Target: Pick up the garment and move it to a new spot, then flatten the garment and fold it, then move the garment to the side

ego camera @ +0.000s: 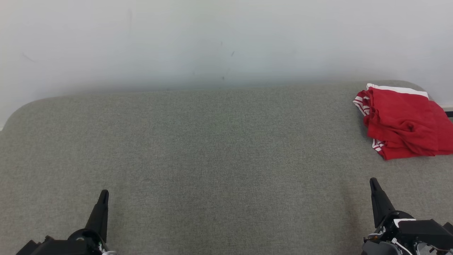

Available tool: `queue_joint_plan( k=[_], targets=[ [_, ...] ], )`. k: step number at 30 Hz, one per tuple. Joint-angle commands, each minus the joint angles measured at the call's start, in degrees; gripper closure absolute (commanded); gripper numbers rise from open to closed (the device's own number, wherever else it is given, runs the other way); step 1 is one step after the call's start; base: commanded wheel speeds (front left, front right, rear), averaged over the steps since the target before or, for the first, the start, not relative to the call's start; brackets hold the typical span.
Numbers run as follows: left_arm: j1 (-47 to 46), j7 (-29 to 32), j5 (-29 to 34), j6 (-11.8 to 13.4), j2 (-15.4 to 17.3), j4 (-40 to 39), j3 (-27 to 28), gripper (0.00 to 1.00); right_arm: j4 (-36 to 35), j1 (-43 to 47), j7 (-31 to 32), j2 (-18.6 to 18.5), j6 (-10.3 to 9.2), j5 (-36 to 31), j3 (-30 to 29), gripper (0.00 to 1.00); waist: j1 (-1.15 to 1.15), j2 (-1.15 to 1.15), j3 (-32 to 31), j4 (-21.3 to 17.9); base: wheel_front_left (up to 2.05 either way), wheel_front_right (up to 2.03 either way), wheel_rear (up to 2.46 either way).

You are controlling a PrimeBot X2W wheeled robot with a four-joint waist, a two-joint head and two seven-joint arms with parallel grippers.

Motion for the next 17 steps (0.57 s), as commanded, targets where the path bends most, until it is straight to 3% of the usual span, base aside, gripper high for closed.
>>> queue_joint_plan(
  k=[1,17],
  targets=[
    [-0.57,0.17,-0.24,-0.13,-0.04,0.09,0.15,1.00,-0.14,-0.42,0.17,0.11,-0.12,0.09,-0.13,1.00,0.00,0.00,0.00,0.00,0.00,0.00,0.00],
    [-0.57,0.16,-0.24,-0.13,-0.04,0.09,0.14,1.00,-0.14,-0.42,0.17,0.11,-0.12,0.10,-0.12,1.00,0.00,0.00,0.00,0.00,0.00,0.00,0.00]
  ],
)
